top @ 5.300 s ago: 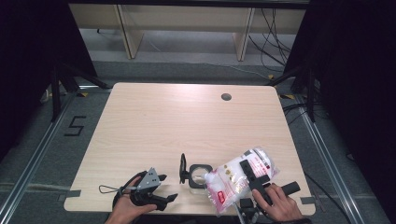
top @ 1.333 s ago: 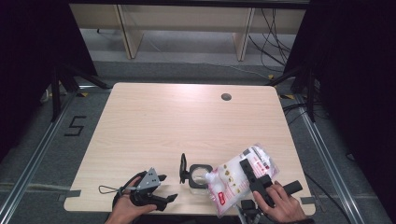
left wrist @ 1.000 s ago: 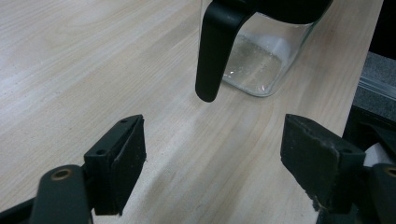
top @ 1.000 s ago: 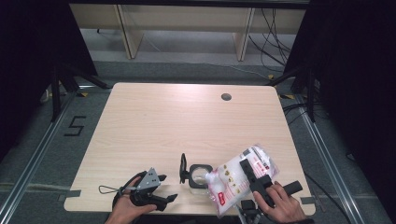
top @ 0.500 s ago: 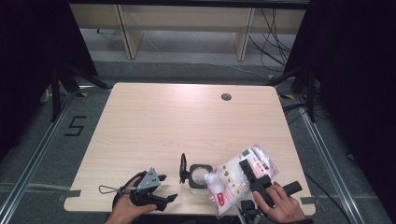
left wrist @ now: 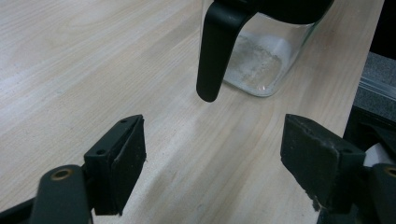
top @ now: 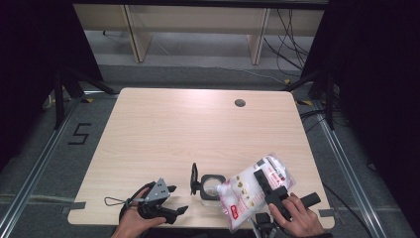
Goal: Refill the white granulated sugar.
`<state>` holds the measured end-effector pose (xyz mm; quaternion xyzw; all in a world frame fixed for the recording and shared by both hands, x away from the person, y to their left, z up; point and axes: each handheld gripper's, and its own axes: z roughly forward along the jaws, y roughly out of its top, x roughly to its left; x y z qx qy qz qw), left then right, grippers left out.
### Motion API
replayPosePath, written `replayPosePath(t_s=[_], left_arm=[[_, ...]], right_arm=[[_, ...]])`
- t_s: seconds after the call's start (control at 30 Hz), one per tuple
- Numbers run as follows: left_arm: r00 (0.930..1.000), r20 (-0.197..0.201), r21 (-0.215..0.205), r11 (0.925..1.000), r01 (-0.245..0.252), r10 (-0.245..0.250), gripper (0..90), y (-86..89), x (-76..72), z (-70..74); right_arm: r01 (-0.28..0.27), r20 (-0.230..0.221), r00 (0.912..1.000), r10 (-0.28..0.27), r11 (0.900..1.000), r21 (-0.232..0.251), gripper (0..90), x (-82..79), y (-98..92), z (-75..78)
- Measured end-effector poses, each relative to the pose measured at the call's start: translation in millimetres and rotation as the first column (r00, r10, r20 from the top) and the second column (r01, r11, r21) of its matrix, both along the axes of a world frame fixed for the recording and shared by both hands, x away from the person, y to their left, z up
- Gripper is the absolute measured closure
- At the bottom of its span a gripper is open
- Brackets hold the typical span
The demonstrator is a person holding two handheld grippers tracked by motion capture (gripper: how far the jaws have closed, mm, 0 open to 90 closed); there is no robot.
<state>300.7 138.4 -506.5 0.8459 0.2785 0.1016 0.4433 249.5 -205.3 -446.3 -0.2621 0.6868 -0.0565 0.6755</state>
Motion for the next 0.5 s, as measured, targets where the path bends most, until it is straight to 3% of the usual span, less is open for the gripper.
replayPosePath(t_s=[0.5], left_arm=[[1.0,-0.004,-0.01,0.9999,-0.005,0.005,21.8,-0.4,-0.4,-0.1]], right_arm=[[-0.007,-0.007,1.0,0.007,1.0,-0.006,45.1,0.4,1.0,0.5]])
